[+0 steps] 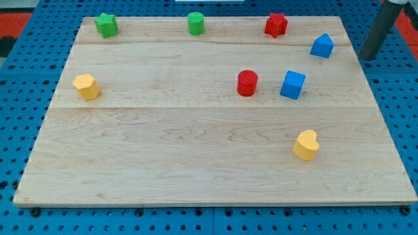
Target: Push the red circle to bottom left
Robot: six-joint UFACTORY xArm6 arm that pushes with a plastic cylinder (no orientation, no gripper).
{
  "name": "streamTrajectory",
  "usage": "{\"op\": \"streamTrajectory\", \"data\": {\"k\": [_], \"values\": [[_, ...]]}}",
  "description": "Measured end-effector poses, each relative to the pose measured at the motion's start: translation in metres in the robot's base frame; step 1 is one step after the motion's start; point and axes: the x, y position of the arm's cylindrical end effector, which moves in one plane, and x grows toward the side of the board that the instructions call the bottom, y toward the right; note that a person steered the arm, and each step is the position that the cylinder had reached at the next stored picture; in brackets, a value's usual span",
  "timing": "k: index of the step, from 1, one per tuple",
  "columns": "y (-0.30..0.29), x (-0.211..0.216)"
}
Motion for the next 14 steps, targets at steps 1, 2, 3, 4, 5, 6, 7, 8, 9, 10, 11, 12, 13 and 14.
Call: {"op": "streamTrajectory", "data": {"k": [1,2,3,4,5,6,7,8,9,10,11,12,13,14], "values": [[-0.001,0.007],[-0.066,0.032],[-0.158,0.038],[-0.209,0.039],[-0.229,0.080],[-0.275,0.097],[-0.296,0.116],[-0.305,0.118],[-0.305,0.118],[-0.305,0.103],[-0.330,0.107],[-0.383,0.159],[-0.408,0.181],[-0.408,0.203]]}}
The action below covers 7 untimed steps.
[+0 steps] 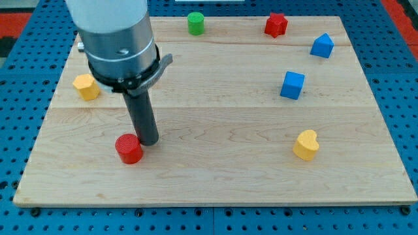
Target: Push the red circle to bottom left
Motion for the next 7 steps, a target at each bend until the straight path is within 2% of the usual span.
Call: {"op": "streamTrajectory", "data": {"k": [1,3,4,5,6,7], "values": [[0.032,0.020],[-0.056,0.013],[-0.081,-0.016],[-0.081,-0.035],[-0.110,-0.035],[-0.114,-0.032]]}}
